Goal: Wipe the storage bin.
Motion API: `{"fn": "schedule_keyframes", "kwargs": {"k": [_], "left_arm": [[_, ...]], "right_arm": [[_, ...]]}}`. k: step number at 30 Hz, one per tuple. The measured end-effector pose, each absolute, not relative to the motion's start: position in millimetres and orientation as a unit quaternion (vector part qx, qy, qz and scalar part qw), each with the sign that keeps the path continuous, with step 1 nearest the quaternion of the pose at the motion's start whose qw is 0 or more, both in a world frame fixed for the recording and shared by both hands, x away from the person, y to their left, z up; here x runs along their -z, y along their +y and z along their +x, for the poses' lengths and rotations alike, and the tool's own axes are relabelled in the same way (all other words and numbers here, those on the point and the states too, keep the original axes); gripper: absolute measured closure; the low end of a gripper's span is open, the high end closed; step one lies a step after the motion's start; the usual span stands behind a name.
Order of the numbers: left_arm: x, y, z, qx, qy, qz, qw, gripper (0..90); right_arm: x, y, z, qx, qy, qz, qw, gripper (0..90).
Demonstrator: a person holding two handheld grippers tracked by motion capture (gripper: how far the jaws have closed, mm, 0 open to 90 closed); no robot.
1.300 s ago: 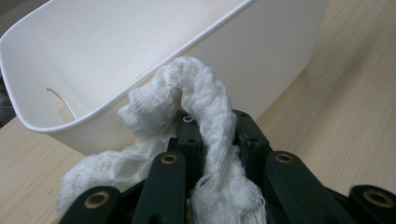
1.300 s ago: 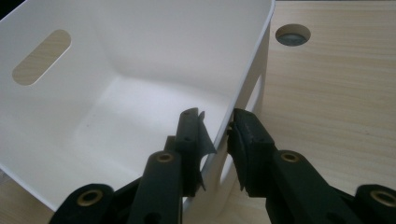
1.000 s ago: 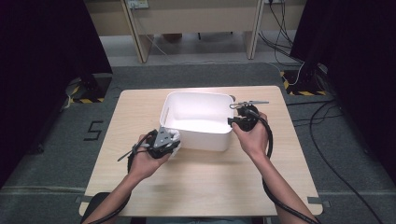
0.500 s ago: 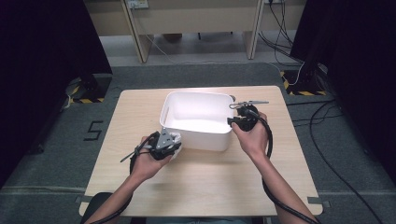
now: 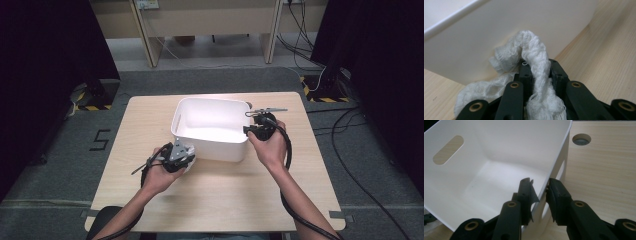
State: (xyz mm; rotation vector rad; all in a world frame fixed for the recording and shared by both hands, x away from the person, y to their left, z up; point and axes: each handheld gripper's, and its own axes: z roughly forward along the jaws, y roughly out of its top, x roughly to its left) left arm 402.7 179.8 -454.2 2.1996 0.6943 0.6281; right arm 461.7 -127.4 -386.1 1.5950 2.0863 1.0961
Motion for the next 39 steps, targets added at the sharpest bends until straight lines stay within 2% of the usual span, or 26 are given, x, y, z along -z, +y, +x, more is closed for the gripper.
{"fn": "schedule_keyframes", "kwargs": {"k": [39], "left_arm": [[473, 167, 408, -0.232, 0.267, 0.865, 0.356, 75.4]], "right_arm": [[386, -127, 462, -0.382, 0.724, 0.556, 0.146, 72.4]]}}
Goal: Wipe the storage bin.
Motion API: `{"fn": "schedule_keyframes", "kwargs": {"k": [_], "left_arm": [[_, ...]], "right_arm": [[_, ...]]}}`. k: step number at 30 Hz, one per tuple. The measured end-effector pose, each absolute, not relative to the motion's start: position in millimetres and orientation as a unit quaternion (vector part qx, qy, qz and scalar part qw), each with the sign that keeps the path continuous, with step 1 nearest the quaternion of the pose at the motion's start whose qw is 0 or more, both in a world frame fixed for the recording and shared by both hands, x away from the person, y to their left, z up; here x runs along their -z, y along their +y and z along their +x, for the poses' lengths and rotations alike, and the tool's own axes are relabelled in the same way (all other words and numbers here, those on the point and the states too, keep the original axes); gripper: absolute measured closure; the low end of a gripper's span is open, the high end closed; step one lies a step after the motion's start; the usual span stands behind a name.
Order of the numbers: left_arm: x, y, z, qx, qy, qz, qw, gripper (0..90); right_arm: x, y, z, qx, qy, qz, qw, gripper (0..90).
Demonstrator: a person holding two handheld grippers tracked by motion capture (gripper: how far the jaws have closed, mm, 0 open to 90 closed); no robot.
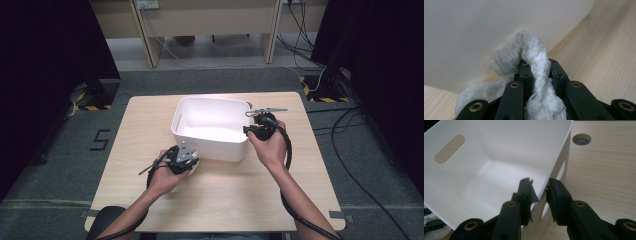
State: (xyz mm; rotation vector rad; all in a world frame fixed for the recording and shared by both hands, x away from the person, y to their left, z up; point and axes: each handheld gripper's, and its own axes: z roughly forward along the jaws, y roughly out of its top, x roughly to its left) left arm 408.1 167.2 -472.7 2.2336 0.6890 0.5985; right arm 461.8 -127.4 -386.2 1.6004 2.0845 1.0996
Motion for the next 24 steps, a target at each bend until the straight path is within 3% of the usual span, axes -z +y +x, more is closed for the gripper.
{"fn": "schedule_keyframes", "kwargs": {"k": [24], "left_arm": [[451, 166, 401, -0.252, 0.253, 0.857, 0.371, 75.7]], "right_arm": [[386, -128, 462, -0.384, 0.722, 0.557, 0.144, 72.2]]}}
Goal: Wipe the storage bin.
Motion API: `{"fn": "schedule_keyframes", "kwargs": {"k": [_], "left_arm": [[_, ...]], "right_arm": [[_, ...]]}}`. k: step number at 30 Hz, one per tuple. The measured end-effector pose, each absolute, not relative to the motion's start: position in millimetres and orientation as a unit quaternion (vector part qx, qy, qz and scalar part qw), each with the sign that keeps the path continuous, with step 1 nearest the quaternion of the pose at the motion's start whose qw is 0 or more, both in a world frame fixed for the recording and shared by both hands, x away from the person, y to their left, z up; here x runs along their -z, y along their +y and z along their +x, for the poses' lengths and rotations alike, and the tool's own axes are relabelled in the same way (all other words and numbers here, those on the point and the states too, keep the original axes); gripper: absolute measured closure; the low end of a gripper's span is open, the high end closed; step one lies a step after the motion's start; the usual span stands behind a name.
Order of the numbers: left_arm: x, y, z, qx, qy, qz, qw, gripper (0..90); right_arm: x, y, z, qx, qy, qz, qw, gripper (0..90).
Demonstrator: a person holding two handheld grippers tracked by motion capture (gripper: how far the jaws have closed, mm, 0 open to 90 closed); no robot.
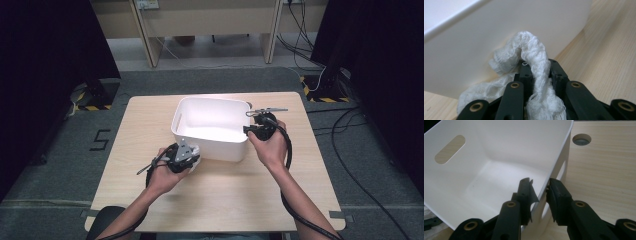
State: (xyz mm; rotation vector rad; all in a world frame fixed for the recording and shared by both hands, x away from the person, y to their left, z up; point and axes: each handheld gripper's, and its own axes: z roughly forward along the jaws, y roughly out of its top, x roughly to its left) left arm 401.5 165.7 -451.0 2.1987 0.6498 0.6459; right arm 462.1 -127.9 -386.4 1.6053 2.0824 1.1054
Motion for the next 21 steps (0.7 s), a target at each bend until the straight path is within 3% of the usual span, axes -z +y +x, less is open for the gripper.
{"fn": "schedule_keyframes", "kwargs": {"k": [21], "left_arm": [[432, 164, 398, -0.263, 0.253, 0.846, 0.388, 75.7]], "right_arm": [[387, -128, 462, -0.383, 0.722, 0.558, 0.144, 72.3]]}}
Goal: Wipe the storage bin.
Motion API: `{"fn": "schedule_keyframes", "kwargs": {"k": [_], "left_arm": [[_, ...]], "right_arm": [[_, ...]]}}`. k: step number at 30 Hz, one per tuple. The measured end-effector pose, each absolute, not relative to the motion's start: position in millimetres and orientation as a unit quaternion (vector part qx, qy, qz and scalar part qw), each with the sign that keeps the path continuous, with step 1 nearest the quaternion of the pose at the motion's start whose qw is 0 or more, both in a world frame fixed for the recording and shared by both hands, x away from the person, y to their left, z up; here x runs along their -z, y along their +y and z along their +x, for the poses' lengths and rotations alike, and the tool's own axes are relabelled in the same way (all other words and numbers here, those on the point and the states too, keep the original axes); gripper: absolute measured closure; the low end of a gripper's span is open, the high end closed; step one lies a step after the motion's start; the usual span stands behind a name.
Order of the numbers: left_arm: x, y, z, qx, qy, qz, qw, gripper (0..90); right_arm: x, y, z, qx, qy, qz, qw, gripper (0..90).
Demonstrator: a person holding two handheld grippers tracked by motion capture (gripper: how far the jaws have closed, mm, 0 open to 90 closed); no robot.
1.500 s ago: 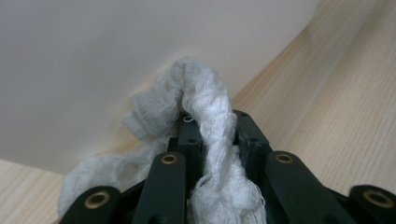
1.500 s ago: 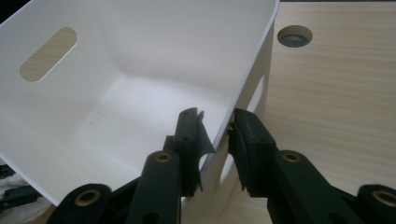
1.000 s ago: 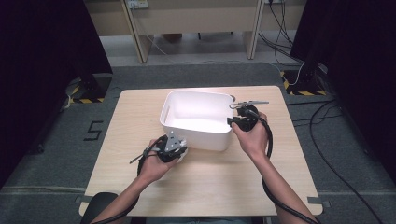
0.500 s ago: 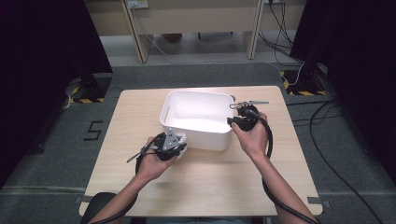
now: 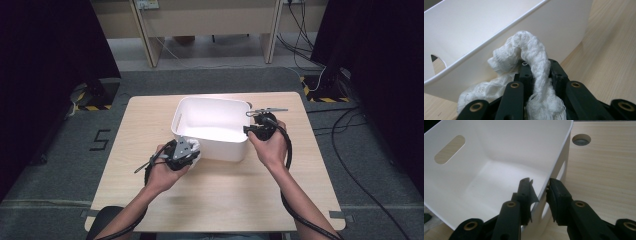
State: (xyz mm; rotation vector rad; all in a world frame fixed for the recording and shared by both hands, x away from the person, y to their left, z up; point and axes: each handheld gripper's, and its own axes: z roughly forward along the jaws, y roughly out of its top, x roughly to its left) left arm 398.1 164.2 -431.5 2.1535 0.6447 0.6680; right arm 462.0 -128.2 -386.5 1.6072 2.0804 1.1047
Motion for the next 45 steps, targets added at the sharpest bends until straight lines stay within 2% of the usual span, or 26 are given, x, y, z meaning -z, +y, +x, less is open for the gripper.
{"fn": "schedule_keyframes", "kwargs": {"k": [45], "left_arm": [[424, 150, 398, -0.264, 0.236, 0.850, 0.390, 75.6]], "right_arm": [[387, -128, 462, -0.384, 0.722, 0.557, 0.146, 72.2]]}}
